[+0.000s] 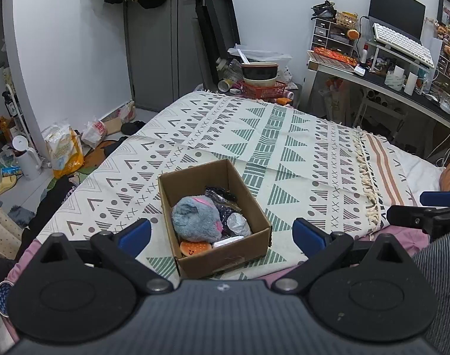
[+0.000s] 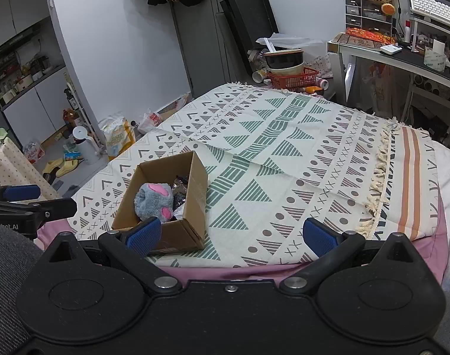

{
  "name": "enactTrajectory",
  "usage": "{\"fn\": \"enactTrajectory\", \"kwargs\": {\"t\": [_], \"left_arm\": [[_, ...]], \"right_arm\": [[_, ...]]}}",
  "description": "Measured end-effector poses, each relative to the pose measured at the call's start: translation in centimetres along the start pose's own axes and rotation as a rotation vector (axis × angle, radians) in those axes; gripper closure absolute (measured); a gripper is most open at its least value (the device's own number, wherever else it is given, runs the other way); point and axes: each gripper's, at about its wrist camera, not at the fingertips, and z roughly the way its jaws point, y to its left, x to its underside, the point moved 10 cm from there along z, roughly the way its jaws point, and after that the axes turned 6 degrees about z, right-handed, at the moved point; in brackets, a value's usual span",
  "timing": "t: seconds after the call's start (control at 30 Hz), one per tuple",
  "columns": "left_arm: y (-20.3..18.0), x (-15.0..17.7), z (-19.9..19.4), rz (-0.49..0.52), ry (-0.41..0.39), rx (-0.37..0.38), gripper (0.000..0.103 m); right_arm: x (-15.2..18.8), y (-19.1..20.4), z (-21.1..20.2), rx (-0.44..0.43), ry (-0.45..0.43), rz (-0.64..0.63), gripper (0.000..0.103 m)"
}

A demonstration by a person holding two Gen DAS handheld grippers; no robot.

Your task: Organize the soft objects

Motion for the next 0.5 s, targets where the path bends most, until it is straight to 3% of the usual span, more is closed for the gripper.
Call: {"fn": "enactTrajectory", "kwargs": {"t": [0.5], "left_arm": [[0.18,-0.02,-0.02,-0.005,0.002,-0.001,0.002]], "right_arm": [[0.06,-0.11,0.05,0.001,-0.001,0.002,0.000]]}}
